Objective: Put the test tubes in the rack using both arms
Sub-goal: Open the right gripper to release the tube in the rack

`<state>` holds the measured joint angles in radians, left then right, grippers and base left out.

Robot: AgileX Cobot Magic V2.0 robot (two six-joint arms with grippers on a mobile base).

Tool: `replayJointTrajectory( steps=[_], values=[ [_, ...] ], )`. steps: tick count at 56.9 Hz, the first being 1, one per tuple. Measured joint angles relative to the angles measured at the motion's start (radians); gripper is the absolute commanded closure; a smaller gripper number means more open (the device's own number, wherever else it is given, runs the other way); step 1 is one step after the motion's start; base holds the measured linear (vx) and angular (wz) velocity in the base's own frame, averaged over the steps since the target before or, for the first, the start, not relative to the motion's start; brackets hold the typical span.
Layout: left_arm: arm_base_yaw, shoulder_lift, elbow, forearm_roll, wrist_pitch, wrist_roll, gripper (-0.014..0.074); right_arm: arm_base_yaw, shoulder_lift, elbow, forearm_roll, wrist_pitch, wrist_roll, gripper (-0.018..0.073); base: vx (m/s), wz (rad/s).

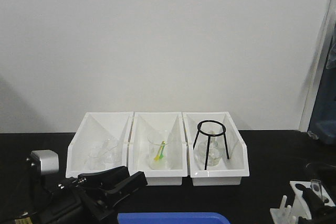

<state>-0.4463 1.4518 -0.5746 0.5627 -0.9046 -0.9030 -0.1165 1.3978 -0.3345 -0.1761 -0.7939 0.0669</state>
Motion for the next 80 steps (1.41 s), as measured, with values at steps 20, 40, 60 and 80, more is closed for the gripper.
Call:
replayJointTrajectory(
  steps=[20, 40, 60, 80],
  values=[
    [0.0, 0.0, 0.0, 0.0, 0.0, 0.0, 0.013, 0.0, -0.564, -0.002, -0.001, 0.386, 0.019, 0.0126, 0.0, 0.0],
    [0.0, 0.0, 0.0, 0.0, 0.0, 0.0, 0.013, 0.0, -0.963, -0.111, 0.0, 0.922, 0.026, 0.0126, 0.0, 0.0],
    [0.0, 0.0, 0.0, 0.0, 0.001, 0.0, 0.013, 0.0, -1.009, -0.108, 0.0, 0.937, 0.026, 0.0139, 0.0, 0.0],
    [0.0, 0.0, 0.0, 0.0, 0.001, 0.0, 0.013, 0.0, -1.009, -0.106, 0.0, 0.938, 0.026, 0.0139, 0.0, 0.0]
  ],
)
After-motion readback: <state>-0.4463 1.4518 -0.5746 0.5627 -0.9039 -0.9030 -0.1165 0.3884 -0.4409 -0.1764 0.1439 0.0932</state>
